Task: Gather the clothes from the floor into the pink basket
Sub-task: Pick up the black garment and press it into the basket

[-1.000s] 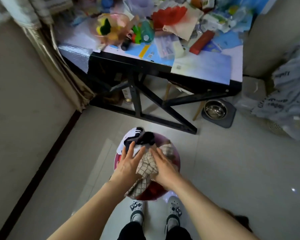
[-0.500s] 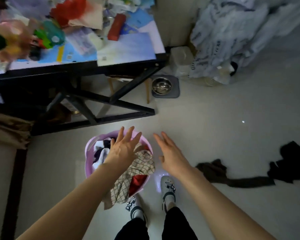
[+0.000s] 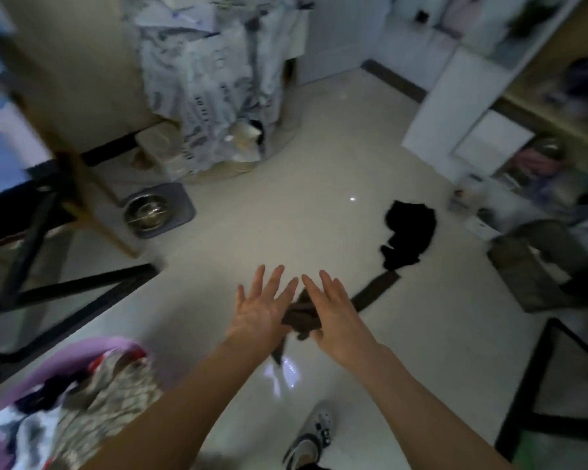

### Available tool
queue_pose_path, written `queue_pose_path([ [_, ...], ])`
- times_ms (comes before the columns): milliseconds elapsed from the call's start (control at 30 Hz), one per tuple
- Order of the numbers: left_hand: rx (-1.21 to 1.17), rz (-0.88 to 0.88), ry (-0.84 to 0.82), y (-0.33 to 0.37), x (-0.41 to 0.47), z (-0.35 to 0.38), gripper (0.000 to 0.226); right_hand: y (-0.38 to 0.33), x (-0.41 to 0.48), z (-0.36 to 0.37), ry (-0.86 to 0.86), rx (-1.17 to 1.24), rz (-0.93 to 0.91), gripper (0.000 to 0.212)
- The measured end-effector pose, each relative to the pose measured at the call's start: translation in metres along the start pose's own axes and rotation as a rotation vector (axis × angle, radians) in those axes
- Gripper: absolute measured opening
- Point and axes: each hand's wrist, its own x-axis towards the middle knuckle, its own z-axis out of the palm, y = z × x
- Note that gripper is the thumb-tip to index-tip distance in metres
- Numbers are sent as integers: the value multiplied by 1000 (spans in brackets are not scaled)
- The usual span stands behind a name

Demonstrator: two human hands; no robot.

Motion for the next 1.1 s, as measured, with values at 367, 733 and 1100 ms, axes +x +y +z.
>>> queue_pose_path([
  [367,121,240,62,207,165,-24,85,249,-32,-108,101,19,237,95],
  [733,164,427,69,339,358,-69,84,425,53,-199,76,33,410,100],
  [1100,210,388,56,450,540,-130,85,600,153,-302,71,-2,384,104],
])
